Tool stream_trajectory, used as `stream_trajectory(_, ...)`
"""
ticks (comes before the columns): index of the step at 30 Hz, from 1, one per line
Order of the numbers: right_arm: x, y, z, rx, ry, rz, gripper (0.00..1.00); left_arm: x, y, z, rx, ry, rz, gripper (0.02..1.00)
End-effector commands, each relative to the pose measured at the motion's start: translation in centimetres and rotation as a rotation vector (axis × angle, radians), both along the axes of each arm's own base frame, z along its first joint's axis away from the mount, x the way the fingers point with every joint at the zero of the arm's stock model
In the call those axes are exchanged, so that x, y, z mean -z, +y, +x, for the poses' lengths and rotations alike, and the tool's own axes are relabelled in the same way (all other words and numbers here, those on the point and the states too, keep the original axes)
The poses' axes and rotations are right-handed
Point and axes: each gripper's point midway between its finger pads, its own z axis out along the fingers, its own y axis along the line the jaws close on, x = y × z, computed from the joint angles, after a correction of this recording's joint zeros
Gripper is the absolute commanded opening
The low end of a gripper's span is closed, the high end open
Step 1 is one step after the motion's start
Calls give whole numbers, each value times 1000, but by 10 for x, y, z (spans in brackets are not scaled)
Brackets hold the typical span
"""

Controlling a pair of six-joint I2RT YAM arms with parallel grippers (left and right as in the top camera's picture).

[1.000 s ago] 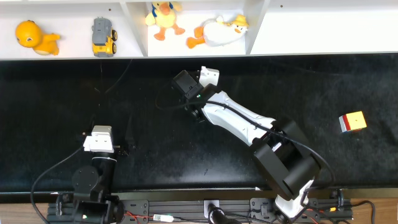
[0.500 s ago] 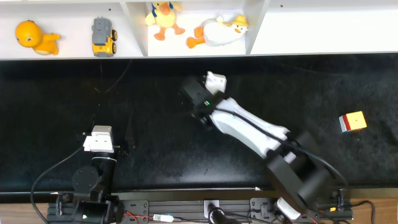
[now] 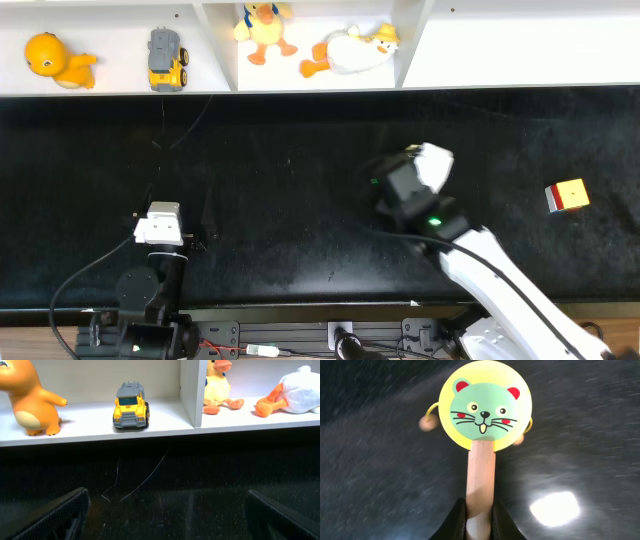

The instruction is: Store Toys

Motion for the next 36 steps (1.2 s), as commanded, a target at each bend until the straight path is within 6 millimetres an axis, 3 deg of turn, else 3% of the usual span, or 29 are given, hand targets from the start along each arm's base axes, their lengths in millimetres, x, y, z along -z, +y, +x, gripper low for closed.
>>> stream_trajectory(1, -23, -27, 4, 4, -80, -3, 45, -1, -2, -1, 11, -10, 9, 998)
stream_trajectory(6, -41, -56, 9, 29, -138, -35, 45, -1, -2, -1, 11, -10, 9, 998)
stream_trajectory(12, -50, -72, 28, -45, -159, -138, 42, -1, -2, -1, 11, -10, 9, 998)
stream_trajectory(17, -69, -87, 60, -136, -124, -258, 42, -1, -2, -1, 11, -10, 9, 998)
stream_trajectory(24, -96, -97, 122, -229, -112, -368, 42, -1, -2, -1, 11, -10, 9, 998)
stream_trajectory(36, -73, -90, 193, -242, -118, -350, 42, -1, -2, -1, 11, -10, 9, 998)
